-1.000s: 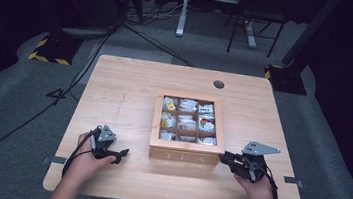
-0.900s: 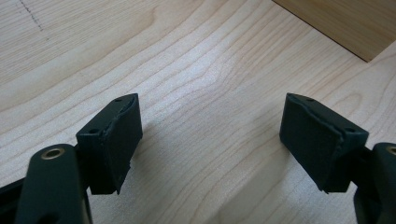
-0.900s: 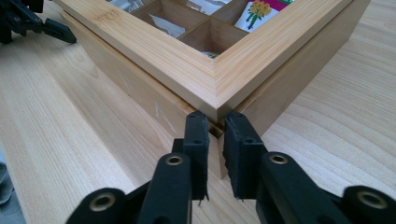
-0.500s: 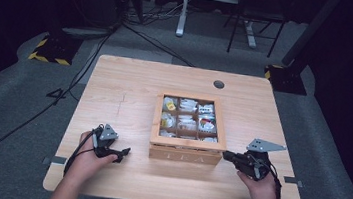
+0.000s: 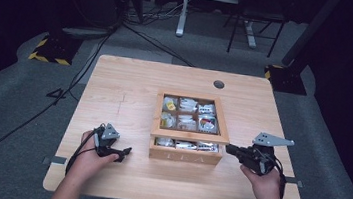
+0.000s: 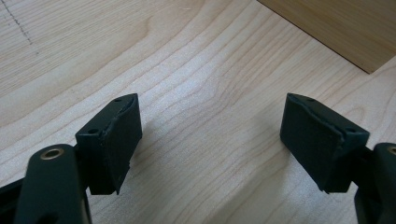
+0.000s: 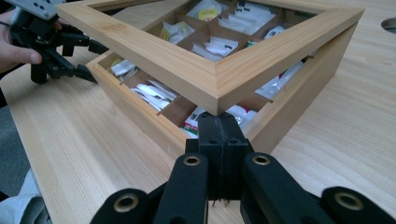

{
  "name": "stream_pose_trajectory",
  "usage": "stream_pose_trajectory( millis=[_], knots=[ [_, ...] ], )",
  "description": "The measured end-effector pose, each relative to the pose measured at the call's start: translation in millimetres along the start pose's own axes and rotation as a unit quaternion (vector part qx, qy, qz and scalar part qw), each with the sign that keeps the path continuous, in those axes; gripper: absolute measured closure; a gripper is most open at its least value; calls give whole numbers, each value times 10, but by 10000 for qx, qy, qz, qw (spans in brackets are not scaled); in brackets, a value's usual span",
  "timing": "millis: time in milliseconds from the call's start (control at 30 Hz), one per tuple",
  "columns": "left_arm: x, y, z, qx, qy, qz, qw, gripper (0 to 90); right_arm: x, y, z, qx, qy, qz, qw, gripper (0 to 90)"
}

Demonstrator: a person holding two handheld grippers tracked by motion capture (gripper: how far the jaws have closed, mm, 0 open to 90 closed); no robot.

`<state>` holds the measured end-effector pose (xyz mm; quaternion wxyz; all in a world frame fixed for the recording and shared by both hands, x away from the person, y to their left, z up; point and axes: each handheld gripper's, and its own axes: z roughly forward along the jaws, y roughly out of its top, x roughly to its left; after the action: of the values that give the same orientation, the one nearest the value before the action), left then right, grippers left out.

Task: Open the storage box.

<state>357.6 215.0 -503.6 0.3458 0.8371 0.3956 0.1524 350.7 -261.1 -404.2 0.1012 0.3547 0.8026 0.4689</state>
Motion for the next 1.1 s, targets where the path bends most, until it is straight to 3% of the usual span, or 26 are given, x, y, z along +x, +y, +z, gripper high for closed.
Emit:
stream_pose_trajectory(
  millis=[833, 1100],
  knots=[
    [-2, 0, 1, -8, 0, -9, 10000, 214, -39, 377, -120, -426, -83, -17, 9991, 897],
    [-2, 0, 1, -7, 1, -6, 10000, 215, -9, 464, -110, -547, -278, -60, 9981, 899]
  ],
)
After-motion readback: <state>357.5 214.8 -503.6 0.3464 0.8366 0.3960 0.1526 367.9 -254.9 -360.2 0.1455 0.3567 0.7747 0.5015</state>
